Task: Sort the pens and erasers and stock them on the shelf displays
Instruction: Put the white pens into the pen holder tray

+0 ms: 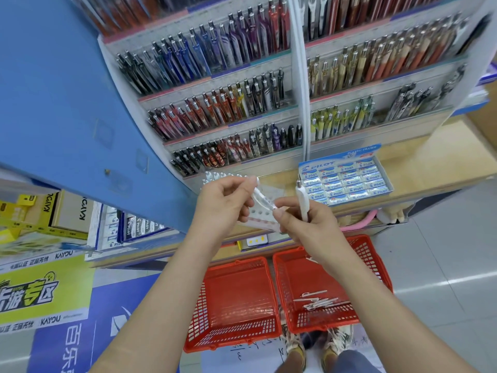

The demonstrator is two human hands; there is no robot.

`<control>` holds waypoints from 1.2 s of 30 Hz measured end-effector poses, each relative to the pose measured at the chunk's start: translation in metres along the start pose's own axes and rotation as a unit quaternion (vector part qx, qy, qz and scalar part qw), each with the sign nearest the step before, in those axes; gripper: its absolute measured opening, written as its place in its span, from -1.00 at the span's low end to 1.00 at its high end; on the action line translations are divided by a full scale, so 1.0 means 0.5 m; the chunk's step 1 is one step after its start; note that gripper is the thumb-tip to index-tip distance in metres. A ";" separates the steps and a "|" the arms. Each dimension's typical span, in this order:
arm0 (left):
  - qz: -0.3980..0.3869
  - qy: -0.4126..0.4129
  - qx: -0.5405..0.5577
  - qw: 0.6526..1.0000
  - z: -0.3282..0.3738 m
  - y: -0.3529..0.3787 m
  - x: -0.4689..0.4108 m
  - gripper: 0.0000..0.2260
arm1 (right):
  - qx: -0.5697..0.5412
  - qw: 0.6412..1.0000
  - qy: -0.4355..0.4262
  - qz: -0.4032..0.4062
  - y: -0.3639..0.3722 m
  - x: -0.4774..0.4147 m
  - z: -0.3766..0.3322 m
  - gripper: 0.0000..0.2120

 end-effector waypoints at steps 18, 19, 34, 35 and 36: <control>0.146 0.100 -0.028 0.984 0.016 -0.102 0.000 -0.85 | 0.005 0.990 0.115 0.087 -0.052 -0.016 0.021 -0.87; 0.163 0.111 -0.059 0.979 0.016 -0.111 -0.001 -0.85 | 0.032 0.989 0.109 0.100 -0.056 -0.017 0.025 -0.88; 0.185 0.167 -0.227 0.942 -0.019 -0.081 -0.009 -0.96 | 0.178 0.968 0.087 0.151 -0.041 -0.062 0.104 -0.85; 0.180 0.168 -0.234 0.940 -0.024 -0.078 -0.012 -0.95 | 0.176 0.969 0.087 0.152 -0.041 -0.061 0.104 -0.85; 0.174 0.173 -0.244 0.938 -0.028 -0.073 -0.015 -0.94 | 0.174 0.969 0.087 0.153 -0.042 -0.061 0.104 -0.85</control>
Point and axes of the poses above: each hand's wrist, its own x-axis away from the middle knuckle, its own y-axis out of the palm, z = x × y, the point moved 5 cm from there along -x, towards the middle knuckle, and after that the axes turned 4 degrees about -x, right-handed, at the moved point
